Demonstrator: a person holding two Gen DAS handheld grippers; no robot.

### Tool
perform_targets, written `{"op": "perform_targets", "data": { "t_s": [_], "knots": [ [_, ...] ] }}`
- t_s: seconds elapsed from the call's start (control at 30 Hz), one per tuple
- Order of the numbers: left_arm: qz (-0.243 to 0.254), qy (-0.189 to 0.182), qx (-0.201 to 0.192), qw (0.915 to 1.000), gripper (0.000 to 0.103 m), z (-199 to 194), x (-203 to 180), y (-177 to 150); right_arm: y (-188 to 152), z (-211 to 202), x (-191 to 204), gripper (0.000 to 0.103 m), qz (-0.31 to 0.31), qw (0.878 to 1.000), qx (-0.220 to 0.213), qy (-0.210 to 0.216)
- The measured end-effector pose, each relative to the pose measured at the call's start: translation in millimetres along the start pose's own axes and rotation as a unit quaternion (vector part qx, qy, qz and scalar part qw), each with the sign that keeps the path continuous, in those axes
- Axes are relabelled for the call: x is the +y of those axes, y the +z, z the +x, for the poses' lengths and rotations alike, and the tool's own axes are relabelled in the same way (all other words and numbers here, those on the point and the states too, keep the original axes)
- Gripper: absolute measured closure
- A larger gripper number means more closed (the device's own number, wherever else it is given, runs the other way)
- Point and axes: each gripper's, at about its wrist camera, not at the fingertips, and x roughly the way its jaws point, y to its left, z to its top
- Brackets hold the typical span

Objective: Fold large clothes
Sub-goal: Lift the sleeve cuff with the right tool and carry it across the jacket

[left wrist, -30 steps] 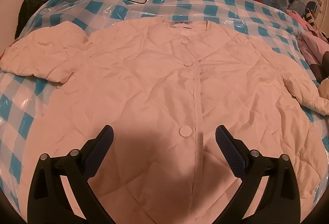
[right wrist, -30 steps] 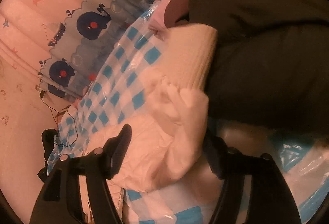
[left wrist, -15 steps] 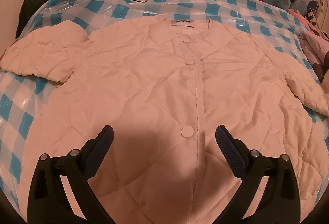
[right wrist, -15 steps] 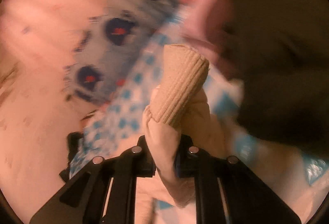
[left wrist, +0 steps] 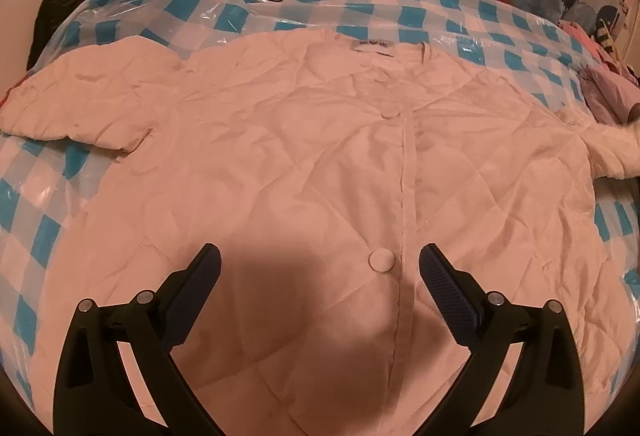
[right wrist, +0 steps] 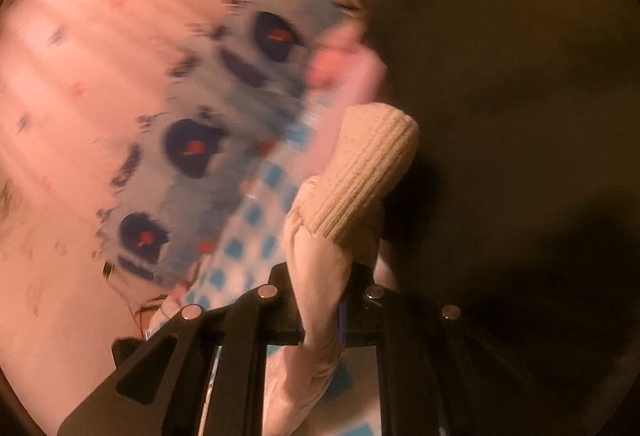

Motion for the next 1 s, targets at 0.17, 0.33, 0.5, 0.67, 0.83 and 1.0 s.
{"op": "perform_targets", "data": {
  "t_s": [0.17, 0.33, 0.5, 0.67, 0.83, 1.0],
  "knots": [
    [-0.010, -0.013, 0.010, 0.9998, 0.007, 2, 4, -1, -21, -10, -15, 0.091, 0.002, 1.000, -0.006, 0.014],
    [-0.036, -0.022, 0.003, 0.9991, 0.007, -5, 19, 4, -27, -27, 56, 0.091, -0.055, 0.996, -0.035, 0.061],
    [-0.068, -0.032, -0.009, 0.9971, 0.007, -17, 43, 11, -55, -26, 156, 0.091, -0.133, 0.985, -0.041, 0.105],
    [-0.079, -0.019, -0.033, 0.9962, 0.007, -31, 62, 18, -107, -6, 257, 0.091, -0.198, 0.968, -0.021, 0.151],
    [-0.106, -0.014, -0.044, 0.9932, 0.007, -39, 90, 23, -176, 14, 341, 0.091, -0.250, 0.948, 0.008, 0.194],
    [-0.140, -0.014, -0.044, 0.9891, 0.007, -43, 127, 22, -267, 37, 406, 0.091, -0.307, 0.925, 0.047, 0.219]
  ]
}}
